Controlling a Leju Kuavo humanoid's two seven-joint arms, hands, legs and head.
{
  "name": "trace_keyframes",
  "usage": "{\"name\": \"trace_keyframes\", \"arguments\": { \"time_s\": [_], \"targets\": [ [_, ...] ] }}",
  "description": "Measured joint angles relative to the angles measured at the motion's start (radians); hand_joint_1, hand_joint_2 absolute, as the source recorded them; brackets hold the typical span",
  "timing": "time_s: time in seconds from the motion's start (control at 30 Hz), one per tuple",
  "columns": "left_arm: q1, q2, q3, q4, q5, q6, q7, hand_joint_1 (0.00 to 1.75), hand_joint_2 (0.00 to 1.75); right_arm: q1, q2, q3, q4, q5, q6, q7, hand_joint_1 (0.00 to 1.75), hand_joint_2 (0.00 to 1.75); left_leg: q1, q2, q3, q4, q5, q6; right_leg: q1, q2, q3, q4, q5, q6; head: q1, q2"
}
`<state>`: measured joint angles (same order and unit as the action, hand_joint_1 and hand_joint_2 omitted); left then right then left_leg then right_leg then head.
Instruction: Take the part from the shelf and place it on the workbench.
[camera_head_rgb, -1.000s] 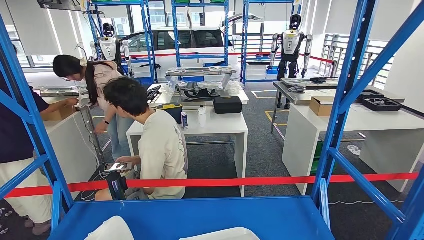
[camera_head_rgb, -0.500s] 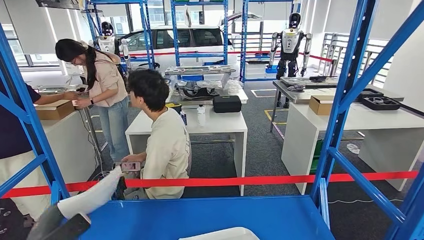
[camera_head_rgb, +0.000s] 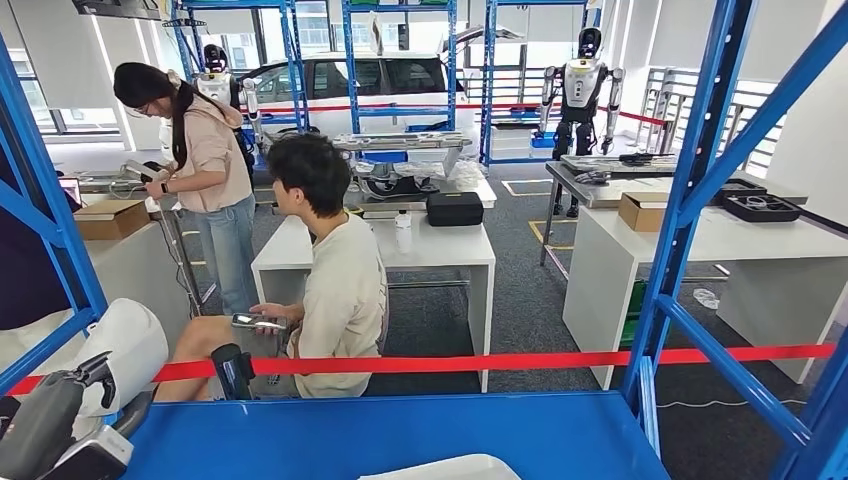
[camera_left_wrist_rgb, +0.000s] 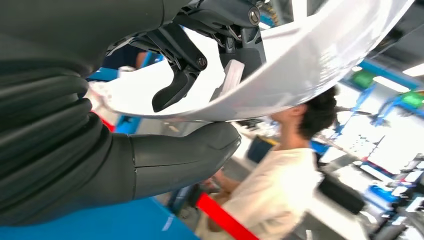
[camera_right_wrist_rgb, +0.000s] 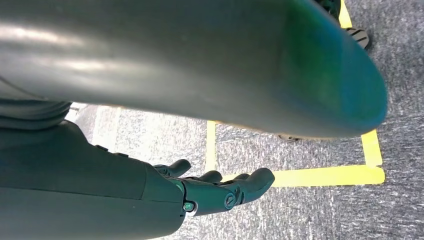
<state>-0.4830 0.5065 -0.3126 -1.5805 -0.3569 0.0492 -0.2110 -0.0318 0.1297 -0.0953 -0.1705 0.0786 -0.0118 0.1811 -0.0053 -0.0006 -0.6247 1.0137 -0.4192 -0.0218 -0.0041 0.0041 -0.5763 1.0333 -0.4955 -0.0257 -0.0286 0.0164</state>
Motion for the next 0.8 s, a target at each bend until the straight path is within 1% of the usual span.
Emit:
{"name": "trace_keyframes", "arguments": {
  "time_s": [0.23, 0.4, 0.43, 0.47, 0.5, 0.53, 0.57, 0.6, 0.63, 0.67, 0.7, 0.73, 0.77, 0.8],
  "targets": [
    [0.029, -0.046, 0.025, -0.045, 0.002, 0.016, -0.044, 1.75, 1.75, 0.001, 0.0, -0.012, 0.0, -0.007, 0.0, -0.004, 0.0, 0.0, 0.0, 0.0, 0.0, 0.001, 0.0, 0.0, 0.0, 0.0, 0.0, 0.0, 0.0, 0.0, 0.0, 0.0],
    [0.06, -0.088, 0.05, -0.079, 0.002, 0.031, -0.07, 1.75, 1.75, 0.001, 0.0, -0.016, 0.0, -0.008, 0.0, -0.007, 0.0, 0.0, -0.001, 0.0, -0.001, 0.001, -0.001, 0.001, 0.0, 0.0, 0.0, -0.001, 0.0, 0.0, 0.0, 0.0],
    [0.066, -0.094, 0.052, -0.085, 0.0, 0.032, -0.071, 1.75, 1.75, 0.001, 0.001, -0.017, 0.0, -0.008, 0.0, -0.007, 0.0, 0.0, -0.002, 0.0, -0.001, 0.001, -0.002, 0.005, -0.002, 0.0, 0.001, -0.004, 0.002, 0.004, 0.0, 0.0],
    [0.072, -0.099, 0.054, -0.091, -0.001, 0.033, -0.071, 1.75, 1.75, 0.001, 0.001, -0.017, 0.0, -0.008, 0.0, -0.008, 0.0, 0.0, -0.002, 0.0, 0.003, -0.006, 0.001, 0.012, -0.002, 0.0, 0.005, -0.01, 0.005, 0.008, 0.0, 0.0],
    [0.078, -0.104, 0.057, -0.097, -0.003, 0.033, -0.071, 1.75, 1.75, 0.001, 0.001, -0.017, 0.0, -0.008, 0.0, -0.008, 0.0, 0.0, 0.0, 0.002, 0.01, -0.02, 0.008, 0.018, -0.003, 0.0, 0.008, -0.013, 0.006, 0.013, 0.0, 0.0],
    [0.082, -0.11, 0.061, -0.104, -0.006, 0.034, -0.071, 1.75, 1.75, 0.002, 0.001, -0.017, 0.0, -0.008, 0.0, -0.008, 0.0, 0.0, 0.002, 0.004, 0.018, -0.037, 0.017, 0.026, -0.002, 0.0, 0.007, -0.009, -0.001, 0.017, 0.0, 0.0],
    [0.087, -0.117, 0.064, -0.109, -0.009, 0.035, -0.071, 1.75, 1.75, 0.001, 0.001, -0.017, 0.0, -0.008, 0.0, -0.008, 0.0, 0.0, 0.007, 0.006, 0.025, -0.054, 0.028, 0.03, -0.002, 0.0, -0.001, 0.014, -0.021, 0.02, 0.0, 0.0],
    [0.092, -0.124, 0.067, -0.113, -0.013, 0.035, -0.071, 1.75, 1.75, 0.001, 0.0, -0.017, 0.0, -0.008, 0.0, -0.008, 0.0, 0.0, 0.01, 0.007, 0.027, -0.064, 0.034, 0.031, -0.004, 0.0, -0.021, 0.06, -0.052, 0.022, 0.001, 0.0],
    [0.097, -0.129, 0.068, -0.116, -0.016, 0.036, -0.071, 1.75, 1.75, 0.001, 0.0, -0.017, 0.0, -0.007, 0.001, -0.008, 0.0, 0.0, 0.011, 0.007, 0.024, -0.067, 0.037, 0.032, -0.006, 0.0, -0.049, 0.122, -0.088, 0.026, 0.001, 0.0],
    [0.104, -0.134, 0.07, -0.118, -0.018, 0.036, -0.071, 1.75, 1.75, 0.001, 0.0, -0.017, 0.0, -0.007, 0.001, -0.008, 0.0, 0.0, 0.012, 0.007, 0.02, -0.066, 0.039, 0.03, -0.01, 0.0, -0.077, 0.184, -0.119, 0.03, 0.001, 0.0],
    [0.111, -0.138, 0.071, -0.119, -0.019, 0.036, -0.071, 1.75, 1.75, 0.002, 0.0, -0.017, 0.0, -0.007, 0.001, -0.007, 0.0, 0.0, 0.014, 0.008, 0.014, -0.064, 0.041, 0.027, -0.015, 0.0, -0.095, 0.225, -0.133, 0.035, 0.001, 0.0],
    [0.115, -0.141, 0.072, -0.119, -0.019, 0.036, -0.071, 1.75, 1.75, 0.003, 0.0, -0.017, 0.0, -0.007, 0.001, -0.007, 0.0, 0.0, 0.017, 0.008, 0.008, -0.059, 0.042, 0.022, -0.02, -0.001, -0.096, 0.23, -0.129, 0.041, 0.001, 0.0],
    [0.117, -0.144, 0.074, -0.119, -0.019, 0.036, -0.071, 1.75, 1.75, 0.004, 0.0, -0.017, 0.0, -0.007, 0.001, -0.007, 0.0, 0.0, 0.022, 0.008, 0.0, -0.051, 0.042, 0.015, -0.025, -0.001, -0.075, 0.196, -0.107, 0.048, 0.001, 0.0],
    [0.117, -0.146, 0.077, -0.12, -0.019, 0.036, -0.071, 1.75, 1.75, 0.003, 0.0, -0.017, 0.0, -0.007, 0.001, -0.007, 0.0, 0.0, 0.028, 0.008, -0.01, -0.038, 0.041, 0.006, -0.033, -0.001, -0.04, 0.133, -0.079, 0.057, 0.001, 0.0]
  ]
}}
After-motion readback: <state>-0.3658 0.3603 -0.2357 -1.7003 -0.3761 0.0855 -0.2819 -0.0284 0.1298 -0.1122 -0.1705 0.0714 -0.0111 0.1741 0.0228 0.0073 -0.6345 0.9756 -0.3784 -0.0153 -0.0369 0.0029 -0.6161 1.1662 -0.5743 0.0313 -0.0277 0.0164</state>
